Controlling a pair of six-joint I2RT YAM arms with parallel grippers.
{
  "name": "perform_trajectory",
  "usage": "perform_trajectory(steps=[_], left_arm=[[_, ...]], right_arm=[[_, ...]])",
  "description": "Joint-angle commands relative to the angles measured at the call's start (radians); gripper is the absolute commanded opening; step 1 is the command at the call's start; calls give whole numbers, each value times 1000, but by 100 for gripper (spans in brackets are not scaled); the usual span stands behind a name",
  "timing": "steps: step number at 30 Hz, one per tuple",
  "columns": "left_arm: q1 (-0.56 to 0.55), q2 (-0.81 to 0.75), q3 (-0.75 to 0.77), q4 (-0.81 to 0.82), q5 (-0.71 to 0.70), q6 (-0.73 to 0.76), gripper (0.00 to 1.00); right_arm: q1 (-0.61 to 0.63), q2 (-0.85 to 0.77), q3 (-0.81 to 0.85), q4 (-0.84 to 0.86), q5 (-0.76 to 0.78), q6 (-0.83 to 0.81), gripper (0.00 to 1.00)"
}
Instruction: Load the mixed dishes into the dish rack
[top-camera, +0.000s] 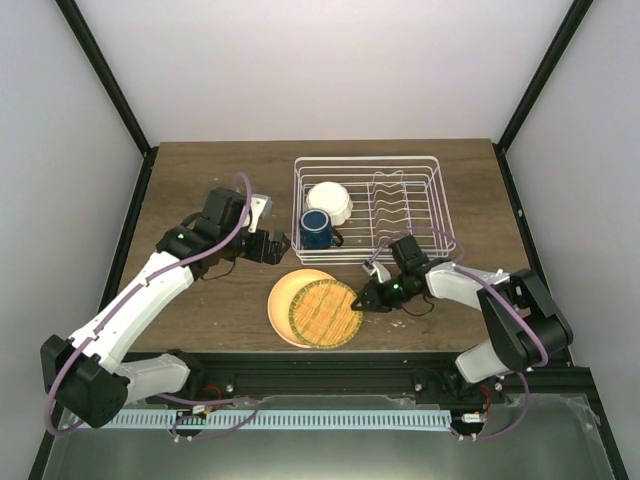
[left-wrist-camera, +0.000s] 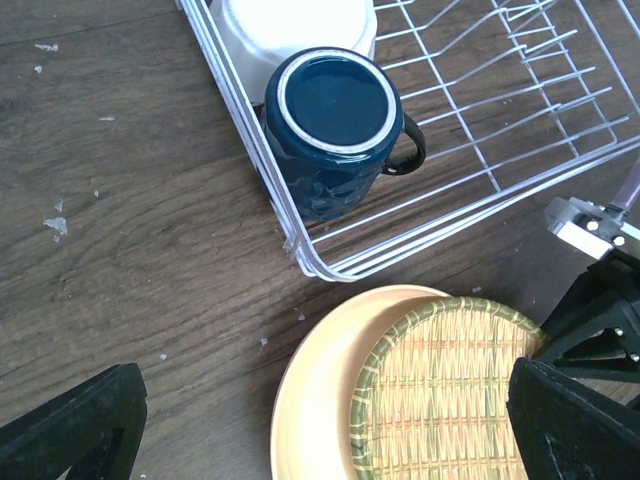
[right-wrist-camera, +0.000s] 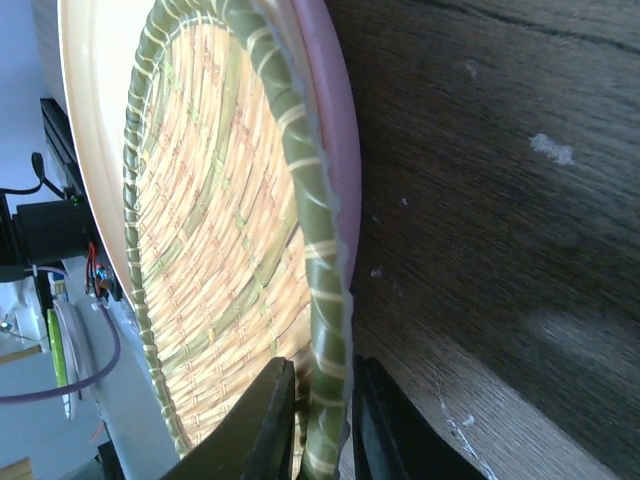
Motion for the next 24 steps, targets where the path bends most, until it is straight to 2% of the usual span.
perform_trajectory(steps=[1,10,24], left_arm=[[10,-12,-19,17,15,8,100],[15,-7,-32,36,19,12,100],[25,43,-36,90,43,26,100]], right_arm=[[8,-28,37,-53,36,-12,16],[7,-127,110,-230,102,-25,9],[7,-195,345,-560,199,-50,3]])
